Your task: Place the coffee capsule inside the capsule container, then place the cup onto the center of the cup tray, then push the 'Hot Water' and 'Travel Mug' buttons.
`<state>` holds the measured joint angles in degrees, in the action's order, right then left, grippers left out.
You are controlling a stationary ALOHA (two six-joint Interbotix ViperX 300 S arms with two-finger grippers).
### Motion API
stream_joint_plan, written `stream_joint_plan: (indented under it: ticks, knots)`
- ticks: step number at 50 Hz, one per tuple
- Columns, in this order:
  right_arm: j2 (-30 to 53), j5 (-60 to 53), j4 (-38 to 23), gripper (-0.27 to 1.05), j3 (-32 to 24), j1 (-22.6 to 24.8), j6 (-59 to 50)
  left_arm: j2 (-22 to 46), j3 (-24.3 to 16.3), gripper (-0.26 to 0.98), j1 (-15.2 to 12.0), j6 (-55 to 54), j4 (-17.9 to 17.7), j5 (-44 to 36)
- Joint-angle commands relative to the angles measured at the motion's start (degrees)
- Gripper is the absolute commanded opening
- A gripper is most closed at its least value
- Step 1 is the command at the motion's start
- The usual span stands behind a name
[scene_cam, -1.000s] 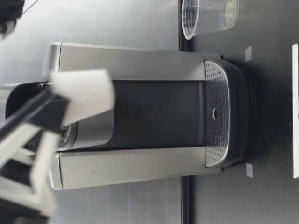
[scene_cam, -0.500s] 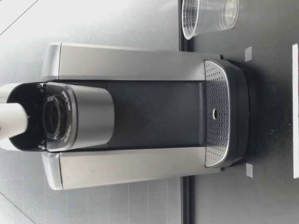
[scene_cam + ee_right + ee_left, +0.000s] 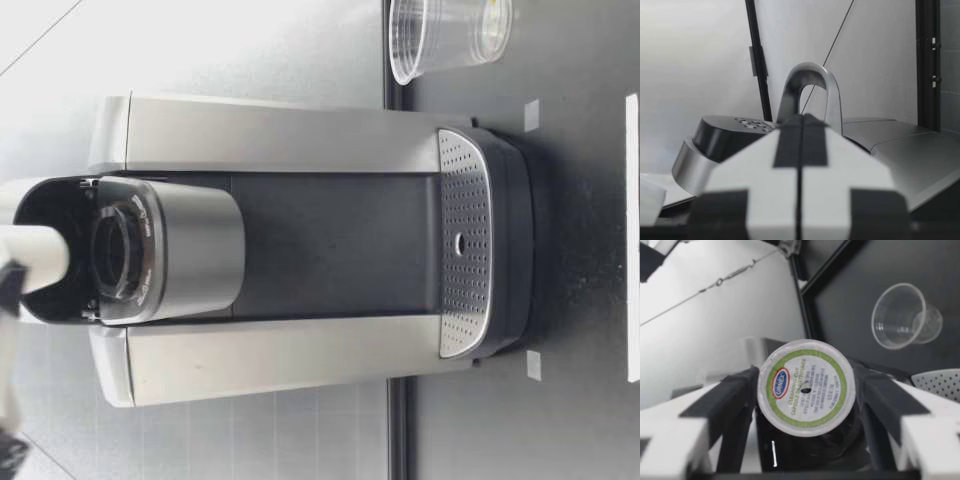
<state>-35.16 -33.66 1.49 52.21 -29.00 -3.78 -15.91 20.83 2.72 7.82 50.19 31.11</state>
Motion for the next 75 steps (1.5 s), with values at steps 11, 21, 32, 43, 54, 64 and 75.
stream_joint_plan:
  ticks: [11, 21, 32, 43, 54, 64, 75]
  knots:
    - [-0.4, -0.4, 0.0, 0.0, -0.6, 0.3, 0.1, 0.9, 0.2, 0.51, -1.7, -1.7, 2.4, -0.2]
    - [-0.4, -0.4, 0.0, 0.0, -0.4, 0.3, 0.0, 1.7, 0.4, 0.51, -2.9, -2.2, 2.5, -0.6]
    - [-0.3, -0.4, 0.0, 0.0, -0.4, 0.3, 0.1, 3.3, 0.4, 0.53, -3.4, -2.3, 2.5, -1.3]
    - [-0.1, -0.4, 0.0, 0.0, -0.2, 0.3, 0.0, 4.0, -0.2, 0.73, -3.9, -2.7, 2.7, -1.1]
    - [0.1, -0.5, 0.0, 0.0, -0.2, 0.3, 0.0, 3.2, 0.0, 0.76, -4.0, -5.2, 3.8, -0.8]
    - [0.2, -0.5, 0.0, 0.0, -0.2, 0.3, 0.0, 2.3, 0.2, 0.76, -4.0, -5.7, 4.0, -1.3]
    - [0.3, -0.6, 0.0, 0.0, -0.2, 0.3, -0.1, 1.4, 0.2, 0.76, -3.5, -5.7, 4.0, -2.0]
